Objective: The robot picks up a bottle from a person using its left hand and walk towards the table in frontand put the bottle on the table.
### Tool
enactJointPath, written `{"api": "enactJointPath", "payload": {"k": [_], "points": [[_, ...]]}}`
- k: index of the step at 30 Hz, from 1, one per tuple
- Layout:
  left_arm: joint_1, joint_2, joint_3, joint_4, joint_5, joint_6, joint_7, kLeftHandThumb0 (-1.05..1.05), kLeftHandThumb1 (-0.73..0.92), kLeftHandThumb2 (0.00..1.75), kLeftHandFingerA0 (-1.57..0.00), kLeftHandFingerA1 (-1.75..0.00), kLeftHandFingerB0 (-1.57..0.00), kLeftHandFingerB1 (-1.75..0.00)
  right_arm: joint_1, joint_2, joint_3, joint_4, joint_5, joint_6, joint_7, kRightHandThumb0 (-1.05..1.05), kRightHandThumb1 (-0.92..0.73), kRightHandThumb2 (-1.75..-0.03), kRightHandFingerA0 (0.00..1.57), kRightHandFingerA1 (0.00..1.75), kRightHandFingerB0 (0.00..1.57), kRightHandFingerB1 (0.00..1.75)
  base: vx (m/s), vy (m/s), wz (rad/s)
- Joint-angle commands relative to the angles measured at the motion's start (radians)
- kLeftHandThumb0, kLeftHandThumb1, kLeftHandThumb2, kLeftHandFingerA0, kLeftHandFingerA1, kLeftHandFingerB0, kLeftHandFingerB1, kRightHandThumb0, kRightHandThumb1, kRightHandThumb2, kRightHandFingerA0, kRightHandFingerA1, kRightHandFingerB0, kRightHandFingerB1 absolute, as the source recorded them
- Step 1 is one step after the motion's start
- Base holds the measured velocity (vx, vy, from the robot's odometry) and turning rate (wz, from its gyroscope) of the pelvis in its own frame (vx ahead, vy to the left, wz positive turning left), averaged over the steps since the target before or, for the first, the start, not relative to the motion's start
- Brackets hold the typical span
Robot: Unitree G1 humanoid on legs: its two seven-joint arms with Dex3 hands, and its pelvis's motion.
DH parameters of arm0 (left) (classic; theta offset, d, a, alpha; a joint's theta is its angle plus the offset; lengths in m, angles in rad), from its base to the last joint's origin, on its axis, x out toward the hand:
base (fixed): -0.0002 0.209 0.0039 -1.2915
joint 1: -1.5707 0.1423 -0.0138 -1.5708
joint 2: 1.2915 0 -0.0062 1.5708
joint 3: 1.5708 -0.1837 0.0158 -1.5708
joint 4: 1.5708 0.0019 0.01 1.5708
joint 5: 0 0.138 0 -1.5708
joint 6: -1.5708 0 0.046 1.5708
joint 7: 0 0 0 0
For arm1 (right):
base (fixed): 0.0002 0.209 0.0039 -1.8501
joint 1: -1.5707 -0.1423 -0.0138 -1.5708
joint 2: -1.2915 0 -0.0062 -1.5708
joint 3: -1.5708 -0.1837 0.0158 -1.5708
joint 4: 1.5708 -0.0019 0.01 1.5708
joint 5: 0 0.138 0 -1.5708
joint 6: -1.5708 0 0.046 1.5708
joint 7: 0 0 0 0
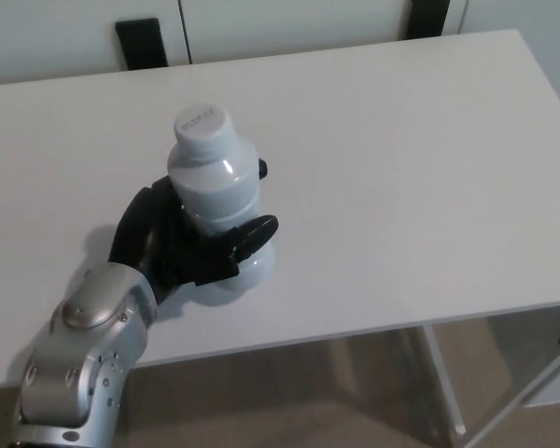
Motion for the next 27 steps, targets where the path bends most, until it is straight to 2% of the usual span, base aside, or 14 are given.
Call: {"api": "enactJointPath", "payload": {"k": [1,23,24,25,26,27], "points": [[0.002,0.029,-0.014,-0.021,0.051,-0.078,-0.008,-0.17,0.82,0.69,-0.99,-1.26,-0.77,-1.0,0.005,-0.013,0.01,-0.003,-0.017,0.002,-0.004,-0.27,-0.72,-0.61,0.6,0.46,0.48,0.39,0.0,0.0,0.0],[0.009,0.026,-0.017,0.0,0.062,-0.082,-0.016,-0.15,0.82,0.7,-0.97,-1.27,-0.75,-0.97,-0.007,-0.011,0.006,-0.006,-0.02,0.002,0.013,-0.26,-0.73,-0.62,0.55,0.43,0.46,0.38,0.0,0.0,0.0],[0.001,0.036,-0.026,0.004,0.068,-0.064,-0.023,-0.28,0.75,0.63,-0.86,-0.65,-0.59,-0.44,-0.012,-0.01,0.003,-0.008,-0.018,0.008,0.012,-0.26,-0.73,-0.62,0.56,0.43,0.46,0.38,0.0,0.0,0.0],[-0.003,0.055,-0.029,0.01,0.043,-0.043,-0.074,-0.43,0.71,0.62,-0.39,-0.4,-0.22,-0.29,-0.013,-0.009,0.002,-0.005,-0.017,0.008,0.011,-0.25,-0.73,-0.62,0.57,0.43,0.46,0.38,0.0,0.0,0.0],[-0.005,0.063,-0.031,0.013,0.032,-0.036,-0.096,-0.43,0.71,0.62,-0.39,-0.4,-0.22,-0.29,-0.013,-0.008,0.001,-0.003,-0.017,0.007,0.01,-0.25,-0.73,-0.62,0.57,0.43,0.46,0.38,0.0,0.0,0.0],[-0.004,0.078,-0.031,0.029,0.003,-0.023,-0.148,-0.61,0.62,0.61,-0.03,-0.25,0.0,-0.2,-0.009,-0.01,0.005,-0.005,-0.021,0.004,0.011,-0.24,-0.74,-0.62,0.56,0.43,0.46,0.38,0.0,0.0,0.0]]}}
